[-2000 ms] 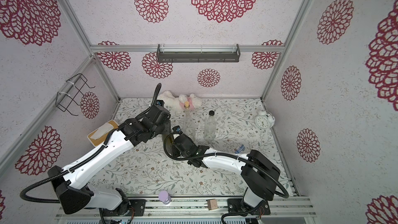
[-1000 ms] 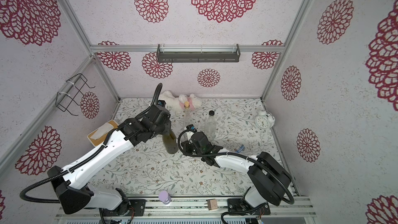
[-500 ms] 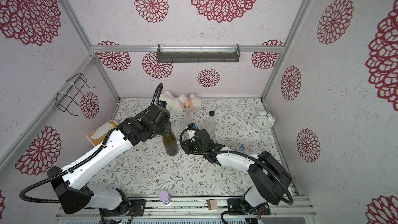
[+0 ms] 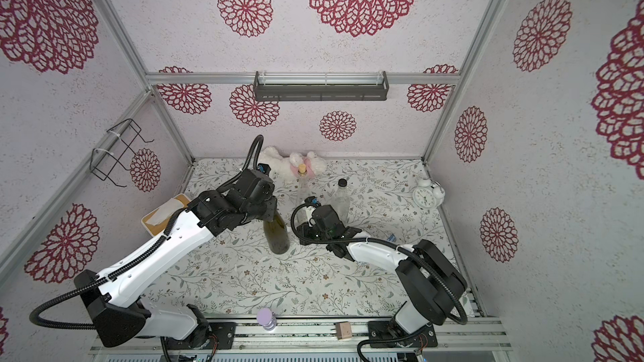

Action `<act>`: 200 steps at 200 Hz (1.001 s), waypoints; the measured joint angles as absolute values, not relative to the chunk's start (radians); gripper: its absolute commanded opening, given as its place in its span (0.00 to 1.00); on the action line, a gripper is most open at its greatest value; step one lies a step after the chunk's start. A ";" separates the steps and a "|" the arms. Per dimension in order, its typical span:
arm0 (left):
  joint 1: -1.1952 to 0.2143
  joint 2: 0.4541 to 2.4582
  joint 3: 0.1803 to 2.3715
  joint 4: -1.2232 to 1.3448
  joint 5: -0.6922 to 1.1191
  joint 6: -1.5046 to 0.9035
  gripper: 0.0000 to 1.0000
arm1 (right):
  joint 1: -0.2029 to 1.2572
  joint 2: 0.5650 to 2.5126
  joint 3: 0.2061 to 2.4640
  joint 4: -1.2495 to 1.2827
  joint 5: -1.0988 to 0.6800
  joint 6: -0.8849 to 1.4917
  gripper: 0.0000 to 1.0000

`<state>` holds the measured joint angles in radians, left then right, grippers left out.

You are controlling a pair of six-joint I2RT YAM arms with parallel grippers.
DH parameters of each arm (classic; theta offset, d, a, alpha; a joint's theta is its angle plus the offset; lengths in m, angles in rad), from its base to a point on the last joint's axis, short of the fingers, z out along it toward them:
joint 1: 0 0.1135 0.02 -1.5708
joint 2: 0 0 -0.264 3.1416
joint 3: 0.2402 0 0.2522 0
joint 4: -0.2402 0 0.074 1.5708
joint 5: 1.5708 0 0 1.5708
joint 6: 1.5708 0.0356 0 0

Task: Remove the label from the bottle
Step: Tear open the label from the bottle.

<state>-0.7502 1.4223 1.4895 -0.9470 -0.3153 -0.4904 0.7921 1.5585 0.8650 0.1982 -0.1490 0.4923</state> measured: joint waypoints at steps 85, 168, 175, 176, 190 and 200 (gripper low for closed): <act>-0.763 1.415 1.483 -0.945 -0.305 -0.480 0.05 | 0.786 1.589 0.892 0.165 -0.123 0.501 0.00; -0.767 1.405 1.476 -0.945 -0.299 -0.479 0.05 | 0.785 1.572 0.872 0.149 -0.077 0.518 0.00; -0.769 1.402 1.475 -0.945 -0.298 -0.479 0.04 | 0.785 1.568 0.872 0.145 -0.072 0.520 0.00; -0.769 1.402 1.475 -0.946 -0.297 -0.479 0.04 | 0.785 1.567 0.872 0.144 -0.071 0.520 0.00; -0.775 1.399 1.474 -0.951 -0.295 -0.479 0.04 | 0.785 1.549 0.863 0.141 -0.060 0.525 0.00; -0.781 1.396 1.474 -0.954 -0.292 -0.479 0.03 | 0.785 1.531 0.853 0.136 -0.053 0.527 0.00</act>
<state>-0.7807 1.3960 1.4738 -0.9543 -0.2916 -0.4793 0.7849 1.5307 0.8528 0.1356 -0.0532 0.5270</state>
